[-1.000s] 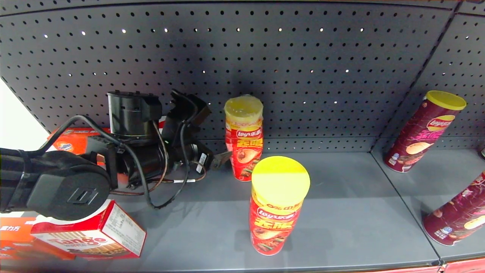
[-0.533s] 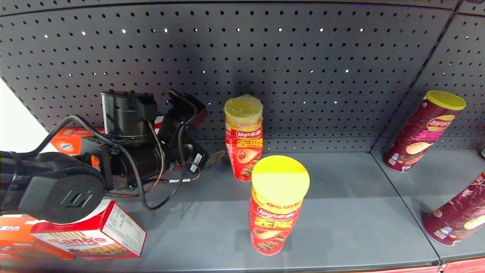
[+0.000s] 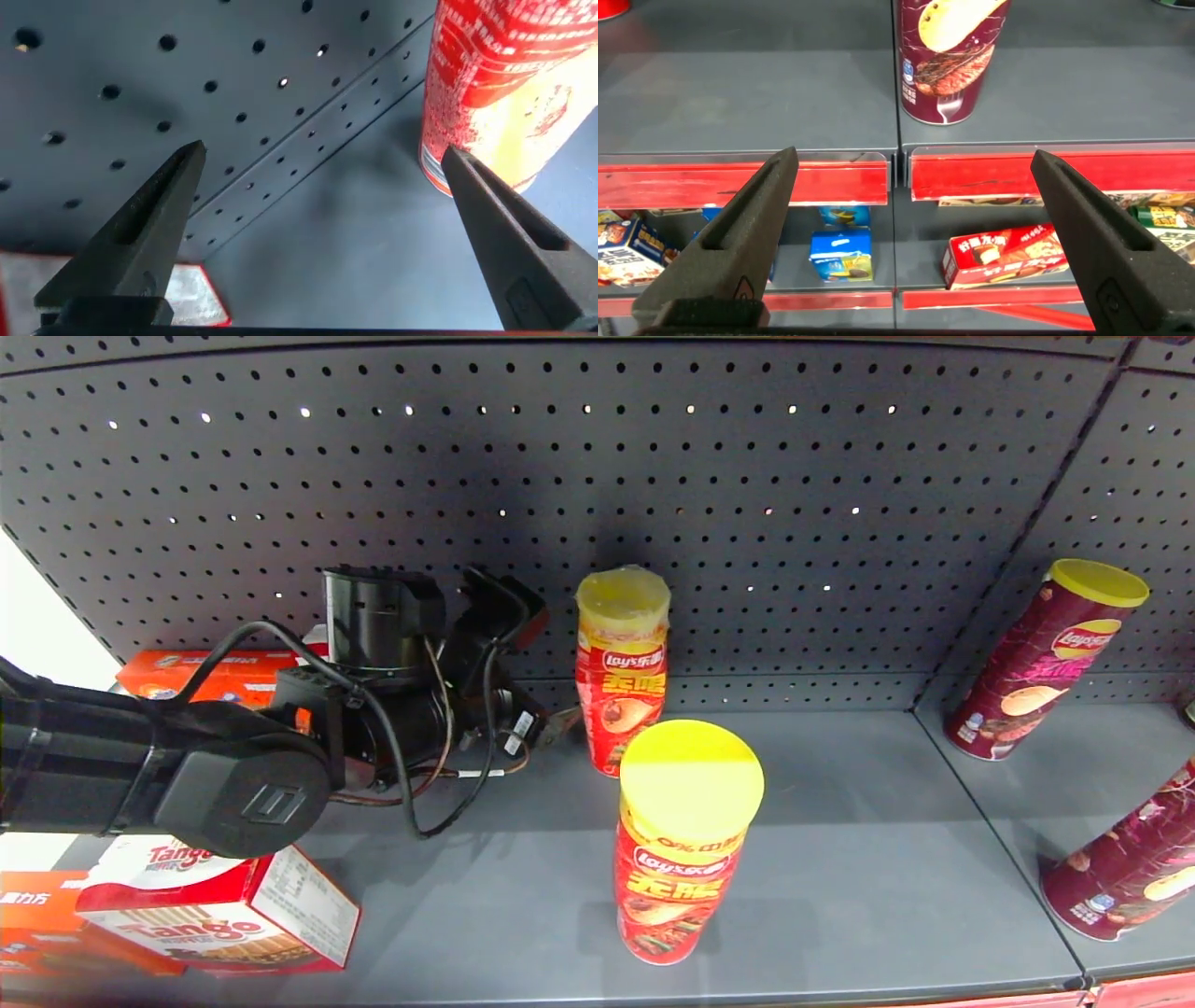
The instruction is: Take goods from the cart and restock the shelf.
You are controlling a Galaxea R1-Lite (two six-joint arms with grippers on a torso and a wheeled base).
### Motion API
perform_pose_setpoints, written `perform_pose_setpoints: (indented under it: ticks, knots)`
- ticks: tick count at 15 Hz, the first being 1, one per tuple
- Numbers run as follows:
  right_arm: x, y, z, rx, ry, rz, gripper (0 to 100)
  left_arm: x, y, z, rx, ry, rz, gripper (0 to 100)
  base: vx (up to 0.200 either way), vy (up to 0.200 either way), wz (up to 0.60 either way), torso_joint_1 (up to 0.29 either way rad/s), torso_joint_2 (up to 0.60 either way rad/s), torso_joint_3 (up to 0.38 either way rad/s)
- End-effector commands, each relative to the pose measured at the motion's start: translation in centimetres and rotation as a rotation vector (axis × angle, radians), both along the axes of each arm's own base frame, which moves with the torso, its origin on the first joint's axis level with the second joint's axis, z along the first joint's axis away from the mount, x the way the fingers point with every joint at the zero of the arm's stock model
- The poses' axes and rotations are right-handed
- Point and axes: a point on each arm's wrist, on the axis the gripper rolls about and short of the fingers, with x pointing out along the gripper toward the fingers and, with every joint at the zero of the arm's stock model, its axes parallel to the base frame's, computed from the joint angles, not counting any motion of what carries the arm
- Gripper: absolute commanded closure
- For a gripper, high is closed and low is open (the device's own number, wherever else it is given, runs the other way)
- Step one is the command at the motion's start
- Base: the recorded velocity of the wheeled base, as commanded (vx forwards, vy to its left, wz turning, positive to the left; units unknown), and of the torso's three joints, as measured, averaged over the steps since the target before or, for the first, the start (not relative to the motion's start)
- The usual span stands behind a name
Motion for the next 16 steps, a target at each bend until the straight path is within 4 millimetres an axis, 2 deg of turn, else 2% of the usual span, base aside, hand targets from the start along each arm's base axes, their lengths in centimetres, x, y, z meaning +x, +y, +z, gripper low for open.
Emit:
perform_pose_setpoints:
  ticks: [1,5,8,10,12,13,16]
  knots:
    - [0.0,0.0,0.0,0.0,0.001,0.002,0,0.3,-0.5,-0.5,0.004,0.01,-0.008,0,0.0,0.0,0.0,0.0,0.0,0.0]
    - [0.0,0.0,0.0,0.0,0.001,0.0,0,0.4,-1.1,-0.5,0.001,0.009,-0.02,0,0.0,0.0,0.0,0.0,0.0,0.0]
    - [0.0,0.0,0.0,0.0,0.001,0.0,0,0.5,-0.8,0.3,-0.027,-0.03,0.012,0,0.0,0.0,0.0,0.0,0.0,0.0]
    - [0.0,0.0,0.0,0.0,0.001,0.0,0,-0.8,0.5,2.8,-0.055,-0.085,0.039,0,0.0,0.0,0.0,0.0,0.0,0.0]
    - [0.0,0.0,0.0,0.0,0.001,0.0,0,-1.5,1.8,4.2,-0.07,-0.123,0.068,0,0.0,0.0,0.0,0.0,0.0,0.0]
    - [0.0,0.0,0.0,0.0,0.001,0.0,0,-3.0,2.4,6.0,-0.092,-0.174,0.085,0,0.0,0.0,0.0,0.0,0.0,0.0]
    - [0.0,0.0,0.0,0.0,0.001,0.0,0,-5.8,4.1,7.8,-0.109,-0.23,0.167,0,0.0,0.0,0.0,0.0,0.0,0.0]
